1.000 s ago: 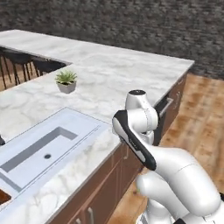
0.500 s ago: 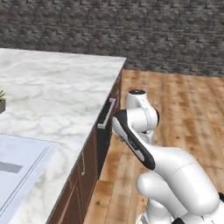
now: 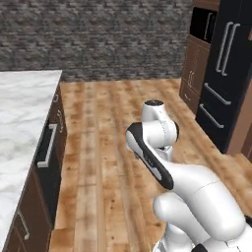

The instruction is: Move the cutting board and knife to the sink. Then move spray from the cabinet to the counter.

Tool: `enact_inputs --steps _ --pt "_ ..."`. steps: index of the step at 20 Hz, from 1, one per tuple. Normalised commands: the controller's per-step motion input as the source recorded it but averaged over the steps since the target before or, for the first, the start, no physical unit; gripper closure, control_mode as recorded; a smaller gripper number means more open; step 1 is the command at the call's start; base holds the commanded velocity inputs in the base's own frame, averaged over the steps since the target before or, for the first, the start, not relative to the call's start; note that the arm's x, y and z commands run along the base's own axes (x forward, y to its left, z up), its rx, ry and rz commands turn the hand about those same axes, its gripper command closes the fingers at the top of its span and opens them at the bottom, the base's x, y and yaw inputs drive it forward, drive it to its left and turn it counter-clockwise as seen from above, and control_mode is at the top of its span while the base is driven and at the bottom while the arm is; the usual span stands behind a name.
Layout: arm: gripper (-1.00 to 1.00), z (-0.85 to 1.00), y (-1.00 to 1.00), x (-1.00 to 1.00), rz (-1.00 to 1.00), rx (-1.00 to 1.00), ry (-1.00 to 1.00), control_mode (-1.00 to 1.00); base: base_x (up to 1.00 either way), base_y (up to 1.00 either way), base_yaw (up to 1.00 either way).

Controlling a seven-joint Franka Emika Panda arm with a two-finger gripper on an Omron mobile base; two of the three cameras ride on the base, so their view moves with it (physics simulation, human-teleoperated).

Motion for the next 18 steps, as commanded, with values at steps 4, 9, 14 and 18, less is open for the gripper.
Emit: enact_inputs --steps 4,9,14,18 --pt "-1.0 0.0 0.0 0.0 0.0 0.0 0.0 1.0 0.26 -0.77 -0.53" --pt "-1.0 0.0 0.0 0.0 0.0 0.0 0.0 1.0 0.29 -0.9 -0.49" --pt "-1.0 0.0 0.0 0.0 0.0 0.0 0.0 1.0 0.5 -0.54 -0.48" --pt "-1.0 0.0 0.0 0.0 0.0 0.0 0.0 1.0 0.73 -0.28 -0.41"
